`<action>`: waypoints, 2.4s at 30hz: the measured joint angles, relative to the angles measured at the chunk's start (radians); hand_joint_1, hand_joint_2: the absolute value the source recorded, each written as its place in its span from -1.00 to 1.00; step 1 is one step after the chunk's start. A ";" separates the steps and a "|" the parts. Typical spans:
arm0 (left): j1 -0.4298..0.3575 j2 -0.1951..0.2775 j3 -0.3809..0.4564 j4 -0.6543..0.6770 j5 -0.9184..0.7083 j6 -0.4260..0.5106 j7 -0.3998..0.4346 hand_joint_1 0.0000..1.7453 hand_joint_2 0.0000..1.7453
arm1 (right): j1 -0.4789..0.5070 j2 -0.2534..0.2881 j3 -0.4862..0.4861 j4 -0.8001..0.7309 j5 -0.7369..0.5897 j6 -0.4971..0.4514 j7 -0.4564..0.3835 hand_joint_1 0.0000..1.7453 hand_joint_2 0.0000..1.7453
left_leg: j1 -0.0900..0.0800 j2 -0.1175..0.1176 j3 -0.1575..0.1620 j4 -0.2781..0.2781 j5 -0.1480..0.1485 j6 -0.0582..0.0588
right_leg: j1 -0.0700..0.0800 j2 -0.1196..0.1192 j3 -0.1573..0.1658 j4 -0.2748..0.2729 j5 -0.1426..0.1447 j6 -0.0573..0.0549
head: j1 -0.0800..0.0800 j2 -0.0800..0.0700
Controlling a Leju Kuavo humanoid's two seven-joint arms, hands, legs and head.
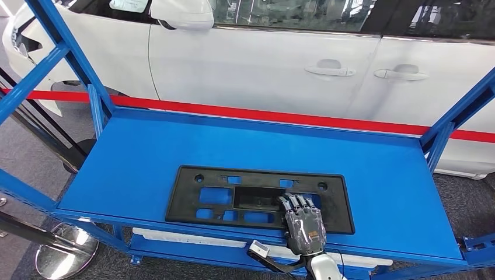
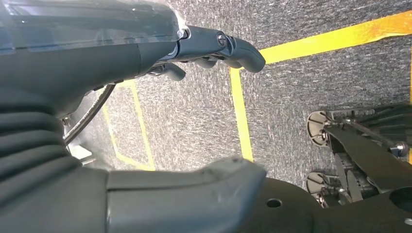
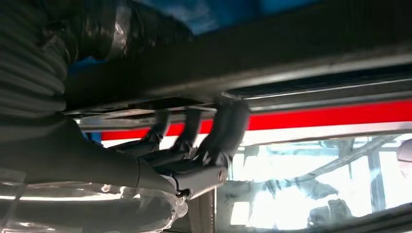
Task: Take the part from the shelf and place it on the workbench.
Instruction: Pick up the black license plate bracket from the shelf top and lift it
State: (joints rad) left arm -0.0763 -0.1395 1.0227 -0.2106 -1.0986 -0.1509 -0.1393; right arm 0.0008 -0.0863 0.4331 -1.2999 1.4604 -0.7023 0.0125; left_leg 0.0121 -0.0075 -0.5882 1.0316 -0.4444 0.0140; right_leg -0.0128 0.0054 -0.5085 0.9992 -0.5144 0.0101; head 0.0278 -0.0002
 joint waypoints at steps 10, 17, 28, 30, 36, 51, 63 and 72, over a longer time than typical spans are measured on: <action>0.000 0.000 0.000 0.000 0.000 -0.002 -0.003 -1.00 1.00 | 0.001 0.000 -0.020 -0.002 0.003 0.000 -0.016 1.00 1.00 | 0.000 0.000 0.000 0.000 0.000 0.000 | 0.000 0.000 0.000 0.000 0.000 0.000 | 0.000 0.000; 0.000 0.000 0.000 0.000 0.000 -0.002 -0.003 -1.00 1.00 | 0.003 0.000 -0.028 -0.002 0.004 0.000 -0.019 1.00 1.00 | 0.000 0.000 0.000 0.000 0.000 0.000 | 0.000 0.000 0.000 0.000 0.000 0.000 | 0.000 0.000; 0.001 0.000 0.000 0.000 -0.003 0.013 -0.034 -1.00 1.00 | 0.039 0.022 -0.061 -0.067 -0.084 -0.001 -0.129 1.00 1.00 | 0.000 0.000 0.000 0.000 0.000 -0.001 | 0.000 0.000 0.000 0.000 -0.001 0.000 | 0.000 0.000; 0.001 0.000 0.000 0.000 -0.008 0.027 -0.050 -1.00 1.00 | 0.055 0.038 -0.067 -0.109 -0.128 -0.001 -0.160 1.00 1.00 | 0.000 0.000 0.000 0.000 -0.001 -0.001 | 0.000 0.000 0.000 0.000 -0.001 0.000 | 0.000 0.000; 0.001 0.000 -0.001 0.000 -0.032 0.066 -0.074 -1.00 1.00 | 0.083 0.059 -0.068 -0.207 -0.187 -0.001 -0.181 1.00 1.00 | 0.000 0.000 -0.001 0.000 -0.001 -0.001 | 0.000 0.000 -0.001 0.000 -0.002 0.000 | 0.000 0.000; -0.001 0.002 -0.010 0.000 -0.038 0.137 -0.140 -1.00 1.00 | 0.148 0.062 -0.057 -0.446 -0.235 0.000 -0.224 1.00 1.00 | 0.000 0.000 -0.001 0.000 -0.002 -0.002 | 0.000 0.000 -0.001 0.000 -0.002 0.000 | 0.000 0.000; 0.005 0.004 -0.010 0.000 -0.044 0.081 -0.135 -1.00 1.00 | 0.161 0.062 -0.046 -0.597 -0.207 0.000 -0.252 1.00 1.00 | 0.000 0.000 -0.001 0.000 -0.002 -0.002 | 0.000 0.000 -0.001 0.001 -0.003 -0.001 | 0.000 0.000; 0.007 0.004 -0.010 0.000 -0.046 0.079 -0.134 -1.00 1.00 | 0.164 0.061 -0.040 -0.629 -0.203 0.000 -0.256 1.00 1.00 | 0.000 0.000 -0.001 0.000 -0.002 -0.002 | 0.000 0.000 -0.001 0.001 -0.003 -0.001 | 0.000 0.000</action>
State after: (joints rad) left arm -0.0695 -0.1350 1.0124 -0.2106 -1.1451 -0.0717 -0.2737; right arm 0.1649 -0.0249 0.3927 -1.9286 1.2570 -0.7019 -0.2434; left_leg 0.0123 -0.0076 -0.5888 1.0313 -0.4462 0.0120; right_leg -0.0125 0.0052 -0.5092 0.9997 -0.5172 0.0092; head 0.0278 -0.0003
